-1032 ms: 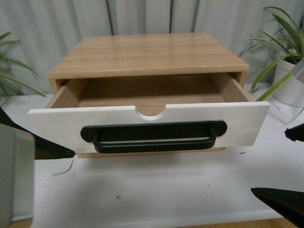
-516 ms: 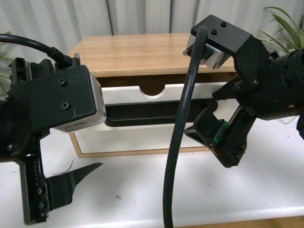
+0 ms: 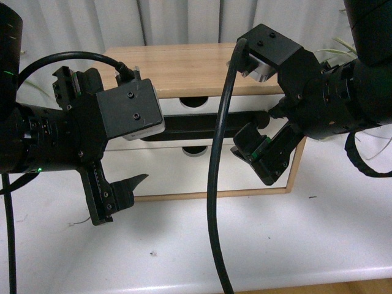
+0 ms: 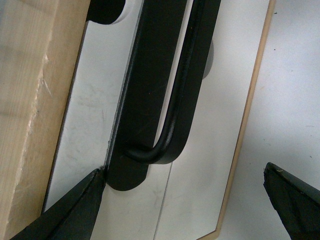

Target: Close drawer sideways

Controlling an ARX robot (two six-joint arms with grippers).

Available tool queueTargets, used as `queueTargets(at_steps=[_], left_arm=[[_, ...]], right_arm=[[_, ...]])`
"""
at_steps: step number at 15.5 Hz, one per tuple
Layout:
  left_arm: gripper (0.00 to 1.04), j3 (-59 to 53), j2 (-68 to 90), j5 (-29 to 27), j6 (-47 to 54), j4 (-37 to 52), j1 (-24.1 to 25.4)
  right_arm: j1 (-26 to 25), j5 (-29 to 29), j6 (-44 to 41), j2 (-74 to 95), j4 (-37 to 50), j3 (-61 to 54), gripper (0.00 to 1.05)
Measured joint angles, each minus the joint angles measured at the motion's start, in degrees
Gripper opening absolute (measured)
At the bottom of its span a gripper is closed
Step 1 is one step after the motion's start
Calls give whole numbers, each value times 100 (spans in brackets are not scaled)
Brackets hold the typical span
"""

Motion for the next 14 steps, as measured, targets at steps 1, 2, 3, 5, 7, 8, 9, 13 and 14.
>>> queueTargets(at_steps=[1,2,3,5,7,8,9,13,14], left_arm=[[98,2,9,0,-7,17,0],[98,2,9,11,-13,15,0],[98,2,4,22,-24,15,0],[98,-232,-345,131,-149,61,-17],[98,-914,-1307,295,-417,350,-52],[98,-1344,-1880,374,-654,540,-79],[98,-2192,-2940,389,-1272,686,-46],[98,-3576,-5737,146,-3141,-192,636],[98,-3768,-6524,168,-3668,-629,866]], right_arm=[[0,13,24,2,11,-7,98],[0,13,42,-4,42,-24,98],[2,17,57,-35,85,-72,98],[-2,57,37,-435,175,-448,98],[-109,66,24,-1285,476,-1174,98],[-166,118,52,-1799,671,-1606,98],[-275,343,249,-2833,951,-2476,98],[46,1375,1086,-5431,555,-4164,98],[236,1740,1335,-6076,304,-4448,98]])
